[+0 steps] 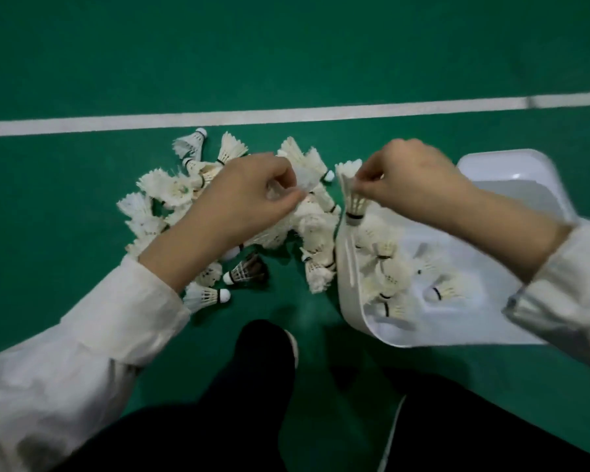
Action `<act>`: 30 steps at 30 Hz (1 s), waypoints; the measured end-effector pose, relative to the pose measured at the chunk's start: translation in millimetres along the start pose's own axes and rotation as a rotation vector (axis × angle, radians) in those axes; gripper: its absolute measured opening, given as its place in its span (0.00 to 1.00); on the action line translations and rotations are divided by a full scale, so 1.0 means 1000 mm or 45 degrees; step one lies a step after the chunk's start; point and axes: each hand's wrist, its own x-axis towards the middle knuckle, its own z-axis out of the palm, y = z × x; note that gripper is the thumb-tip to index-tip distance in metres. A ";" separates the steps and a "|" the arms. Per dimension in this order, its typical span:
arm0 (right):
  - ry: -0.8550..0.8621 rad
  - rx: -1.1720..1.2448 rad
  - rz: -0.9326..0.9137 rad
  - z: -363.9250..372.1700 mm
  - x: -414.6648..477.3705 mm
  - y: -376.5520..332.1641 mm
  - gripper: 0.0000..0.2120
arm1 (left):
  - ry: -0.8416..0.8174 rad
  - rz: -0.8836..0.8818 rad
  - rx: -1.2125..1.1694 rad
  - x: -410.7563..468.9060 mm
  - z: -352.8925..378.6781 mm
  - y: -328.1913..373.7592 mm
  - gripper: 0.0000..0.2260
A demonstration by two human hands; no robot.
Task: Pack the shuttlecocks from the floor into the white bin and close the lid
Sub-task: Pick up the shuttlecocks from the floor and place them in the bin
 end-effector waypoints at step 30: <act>-0.229 0.049 0.347 0.104 -0.080 0.182 0.17 | -0.040 0.486 0.396 0.015 0.144 0.082 0.11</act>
